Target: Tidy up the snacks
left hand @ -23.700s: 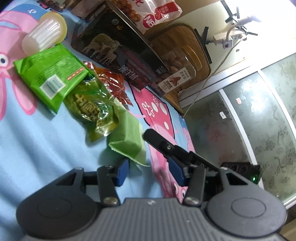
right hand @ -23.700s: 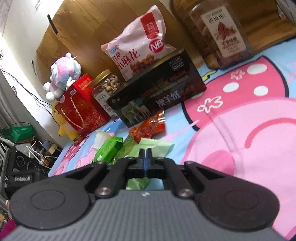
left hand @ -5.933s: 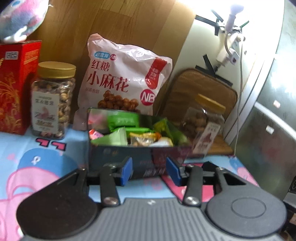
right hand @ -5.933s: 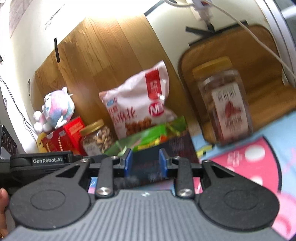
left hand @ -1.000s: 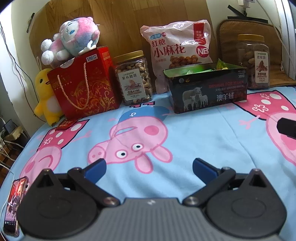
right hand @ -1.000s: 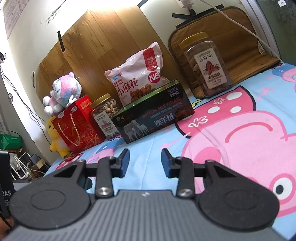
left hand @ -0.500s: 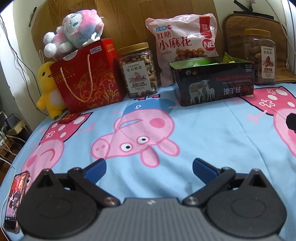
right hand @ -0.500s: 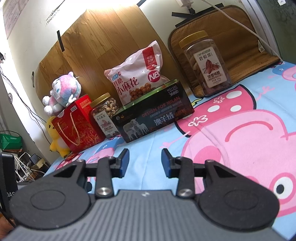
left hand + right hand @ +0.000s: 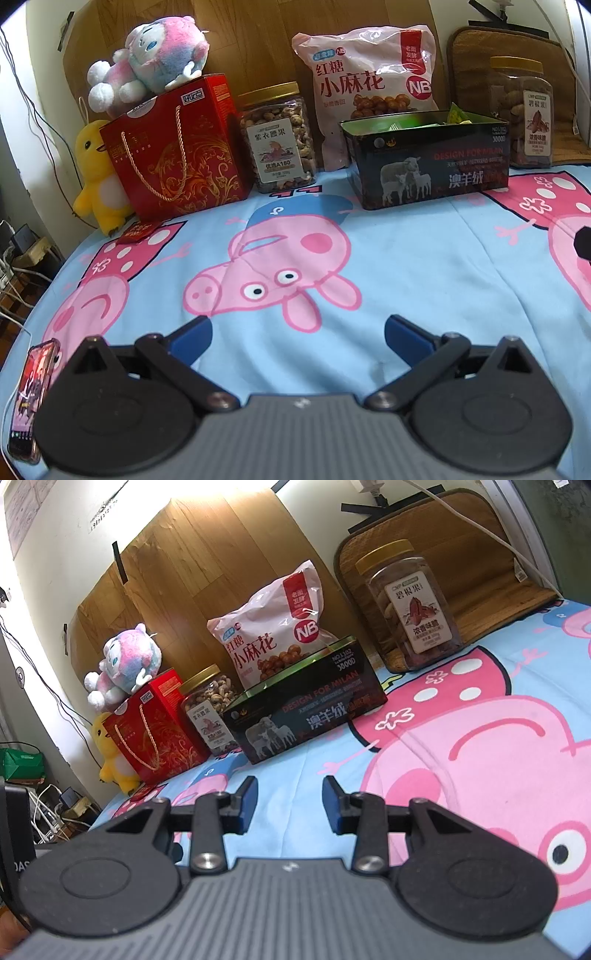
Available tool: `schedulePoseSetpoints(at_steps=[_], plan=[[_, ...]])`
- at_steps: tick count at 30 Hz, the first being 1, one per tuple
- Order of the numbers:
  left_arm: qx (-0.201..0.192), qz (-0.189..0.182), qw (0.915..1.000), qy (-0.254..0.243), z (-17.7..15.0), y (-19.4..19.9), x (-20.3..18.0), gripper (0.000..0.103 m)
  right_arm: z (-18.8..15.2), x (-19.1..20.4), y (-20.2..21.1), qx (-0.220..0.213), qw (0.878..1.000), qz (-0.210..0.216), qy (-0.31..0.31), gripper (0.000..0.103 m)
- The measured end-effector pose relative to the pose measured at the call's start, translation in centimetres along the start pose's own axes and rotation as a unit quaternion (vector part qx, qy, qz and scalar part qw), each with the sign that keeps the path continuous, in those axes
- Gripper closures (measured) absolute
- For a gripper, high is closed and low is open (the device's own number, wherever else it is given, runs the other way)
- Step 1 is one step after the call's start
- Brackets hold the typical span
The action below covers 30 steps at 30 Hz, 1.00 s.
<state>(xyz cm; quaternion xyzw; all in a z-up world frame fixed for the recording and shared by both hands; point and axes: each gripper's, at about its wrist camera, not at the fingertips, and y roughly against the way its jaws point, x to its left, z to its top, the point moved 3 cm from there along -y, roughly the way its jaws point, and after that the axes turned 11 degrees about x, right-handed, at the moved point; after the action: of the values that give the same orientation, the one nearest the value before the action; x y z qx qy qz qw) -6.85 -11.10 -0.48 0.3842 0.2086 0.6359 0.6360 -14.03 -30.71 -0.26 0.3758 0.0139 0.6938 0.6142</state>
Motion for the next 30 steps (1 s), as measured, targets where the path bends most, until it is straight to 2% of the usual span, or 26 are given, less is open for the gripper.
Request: schedulePoseSetpoints(at_steps=[30], plan=[[0.020,-0.010,0.9997,-0.010,-0.26,-0.56,-0.48,0.000,-0.21,-0.23,0.09,0.002,1.000,0.001,-0.006,0.061]])
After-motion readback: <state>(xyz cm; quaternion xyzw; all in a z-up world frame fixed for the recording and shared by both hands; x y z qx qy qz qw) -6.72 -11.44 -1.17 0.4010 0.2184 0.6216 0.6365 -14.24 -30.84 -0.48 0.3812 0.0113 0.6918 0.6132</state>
